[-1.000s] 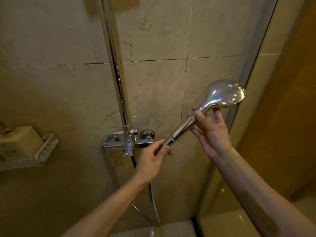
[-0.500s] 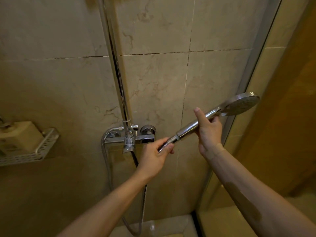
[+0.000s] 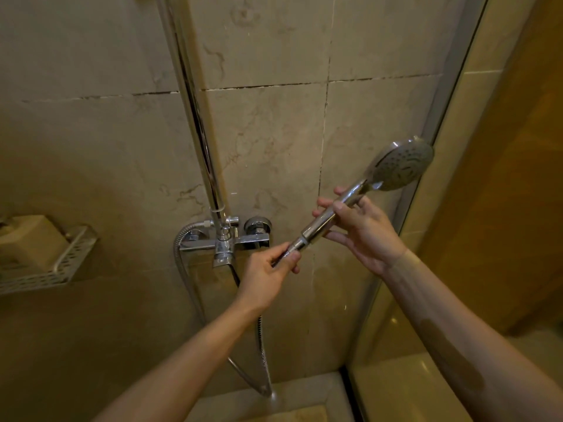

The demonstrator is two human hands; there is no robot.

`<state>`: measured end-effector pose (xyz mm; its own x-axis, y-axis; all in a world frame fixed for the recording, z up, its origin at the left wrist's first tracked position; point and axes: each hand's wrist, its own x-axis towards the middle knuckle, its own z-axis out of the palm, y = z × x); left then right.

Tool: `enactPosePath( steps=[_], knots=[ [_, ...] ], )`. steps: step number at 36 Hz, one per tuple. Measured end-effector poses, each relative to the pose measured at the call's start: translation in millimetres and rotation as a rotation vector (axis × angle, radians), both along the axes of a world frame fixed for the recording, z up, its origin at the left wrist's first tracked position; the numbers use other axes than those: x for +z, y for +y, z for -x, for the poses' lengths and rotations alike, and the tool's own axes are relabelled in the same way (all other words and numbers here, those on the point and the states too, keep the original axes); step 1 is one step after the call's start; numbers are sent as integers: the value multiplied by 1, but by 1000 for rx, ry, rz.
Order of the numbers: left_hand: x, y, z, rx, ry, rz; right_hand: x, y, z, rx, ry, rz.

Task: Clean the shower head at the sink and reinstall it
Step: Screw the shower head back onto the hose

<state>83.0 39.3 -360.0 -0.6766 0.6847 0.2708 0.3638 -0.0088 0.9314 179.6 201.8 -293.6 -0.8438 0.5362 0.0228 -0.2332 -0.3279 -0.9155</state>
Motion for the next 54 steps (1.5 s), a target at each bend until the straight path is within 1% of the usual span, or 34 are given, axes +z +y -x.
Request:
enactPosePath(
  steps=[5,8,10,15,16,18,20,25,27,29,33,35,37,39,43,45,47,49,52,53,54],
  knots=[
    [2,0,-6,-9,-22,-28,-7,-6,3,-323,-126,-140],
    [1,2,-10,-9,-22,-15,-9,-13,9,-431,-149,-169],
    [1,3,-11,-21,-22,-16,-8,-15,11,-386,-108,-122],
    [-1,-2,-5,-5,-18,-29,2,-10,2,-8,58,128],
    [-1,-3,-4,-2,-22,-37,4,-8,-1,45,73,158],
    [0,-5,-3,-3,-28,-56,5,-6,-5,108,89,146],
    [2,-7,-3,-17,-20,-63,3,-7,-5,75,70,64],
    [3,-12,-8,-44,-35,-68,2,-18,3,-275,-89,-166],
    [2,-12,-10,-53,-29,-67,-1,-23,6,-348,-147,-245],
    [2,-12,-10,-31,-39,-72,-6,-25,7,-284,-151,-242],
    [0,-17,-5,-3,-63,-55,-5,-19,0,-1,24,20],
    [0,-20,-4,-12,-62,-47,-3,-17,-3,34,62,5],
    [0,-20,-4,-14,-54,-38,-3,-17,-2,-21,45,-41],
    [-1,-21,-3,-10,-51,-32,-5,-18,1,-131,-8,-78],
    [-6,-21,-2,2,-51,10,-6,-21,9,-325,-140,-259],
    [-6,-20,-2,-8,-46,26,-7,-23,11,-357,-161,-303],
    [-5,-19,-1,-5,-41,13,-4,-24,12,-301,-169,-277],
    [-5,-18,1,2,-59,-2,-2,-22,11,-173,-150,-170],
    [-2,-17,3,1,-81,-37,3,-15,5,86,-6,106],
    [-2,-18,3,-5,-88,-48,4,-12,1,160,28,147],
    [-1,-18,3,-14,-95,-61,5,-10,-1,215,42,134]
  ],
)
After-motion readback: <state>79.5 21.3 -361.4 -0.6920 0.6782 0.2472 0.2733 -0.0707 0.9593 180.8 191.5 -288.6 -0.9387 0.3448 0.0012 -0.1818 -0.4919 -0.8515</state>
